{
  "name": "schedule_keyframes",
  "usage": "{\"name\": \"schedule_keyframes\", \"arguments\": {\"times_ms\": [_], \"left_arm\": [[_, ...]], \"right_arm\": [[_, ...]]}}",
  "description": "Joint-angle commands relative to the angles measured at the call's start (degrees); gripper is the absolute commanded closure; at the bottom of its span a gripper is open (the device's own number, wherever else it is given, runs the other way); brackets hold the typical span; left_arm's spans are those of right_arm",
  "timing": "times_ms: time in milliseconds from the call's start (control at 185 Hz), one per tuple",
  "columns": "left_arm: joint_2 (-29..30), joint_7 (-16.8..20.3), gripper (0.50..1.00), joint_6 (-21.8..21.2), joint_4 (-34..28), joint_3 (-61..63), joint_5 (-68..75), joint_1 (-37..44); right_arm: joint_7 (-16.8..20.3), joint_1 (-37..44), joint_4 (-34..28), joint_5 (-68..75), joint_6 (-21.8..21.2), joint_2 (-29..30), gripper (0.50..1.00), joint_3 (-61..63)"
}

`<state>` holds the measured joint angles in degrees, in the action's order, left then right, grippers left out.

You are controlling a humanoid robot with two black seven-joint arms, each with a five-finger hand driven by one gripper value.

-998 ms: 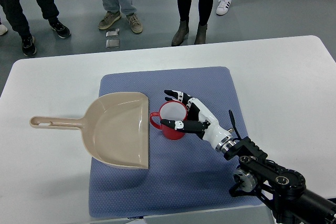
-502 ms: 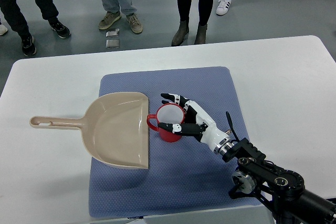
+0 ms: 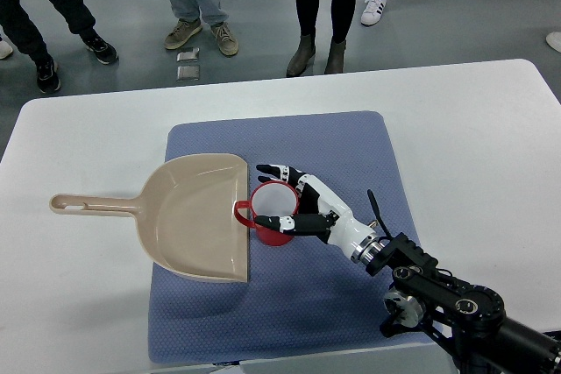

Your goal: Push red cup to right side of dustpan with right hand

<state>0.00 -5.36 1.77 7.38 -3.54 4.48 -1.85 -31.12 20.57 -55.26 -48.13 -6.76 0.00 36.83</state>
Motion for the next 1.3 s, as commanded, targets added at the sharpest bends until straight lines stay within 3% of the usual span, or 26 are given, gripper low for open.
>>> {"name": "schedule_keyframes", "arguments": {"times_ms": [0,739,1295], "left_arm": [[0.0,0.0,0.5,-0.01,0.0,0.02,0.0,0.0],[0.0,0.0,0.5,-0.01,0.0,0.02,0.0,0.0],[0.0,0.0,0.5,-0.01,0.0,0.02,0.0,0.0]], "right_arm": [[-0.08,0.0,-0.38,-0.21,-0.28,0.0,0.572,-0.09],[-0.08,0.17,-0.55,-0.3,-0.89,0.0,0.572,-1.32],[-0.17,5.0,0.42,0.58,-0.63,0.0,0.572,0.35]]}}
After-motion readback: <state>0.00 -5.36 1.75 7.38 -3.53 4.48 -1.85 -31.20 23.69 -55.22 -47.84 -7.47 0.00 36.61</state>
